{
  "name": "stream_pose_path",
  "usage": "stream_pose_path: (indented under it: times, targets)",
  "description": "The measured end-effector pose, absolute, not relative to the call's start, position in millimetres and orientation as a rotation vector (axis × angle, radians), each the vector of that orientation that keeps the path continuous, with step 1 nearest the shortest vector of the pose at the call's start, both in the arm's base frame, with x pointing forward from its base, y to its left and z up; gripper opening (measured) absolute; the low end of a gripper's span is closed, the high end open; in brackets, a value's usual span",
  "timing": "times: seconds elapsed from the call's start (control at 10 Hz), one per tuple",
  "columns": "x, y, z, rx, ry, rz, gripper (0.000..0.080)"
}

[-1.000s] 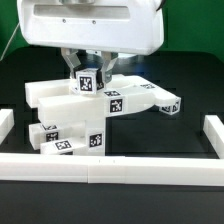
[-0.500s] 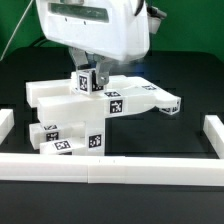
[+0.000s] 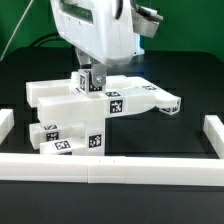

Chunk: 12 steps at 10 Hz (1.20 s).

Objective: Assemble chair

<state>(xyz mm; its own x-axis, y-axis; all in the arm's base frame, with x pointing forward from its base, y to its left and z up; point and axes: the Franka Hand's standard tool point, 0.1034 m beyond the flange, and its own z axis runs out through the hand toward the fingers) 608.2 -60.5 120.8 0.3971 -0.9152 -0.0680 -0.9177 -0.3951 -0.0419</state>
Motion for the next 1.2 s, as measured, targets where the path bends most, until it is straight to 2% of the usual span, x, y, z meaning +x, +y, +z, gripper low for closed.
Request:
stream_pose_path:
  times: [0.1,0.2,0.3,1.2]
  targets:
    - [607.9,-60.1,120.8,-2.583,1.656,0.054,0.0414]
    - [607.3,-57.3,121.5,-2.586,1.655,0.072,0.0592]
    - [607.7,-52.3,121.5,-2.589,1.651,0.073,0.0631]
    - [609.2,-55.0,123.4,-3.112,0.406,0.032,0.0648]
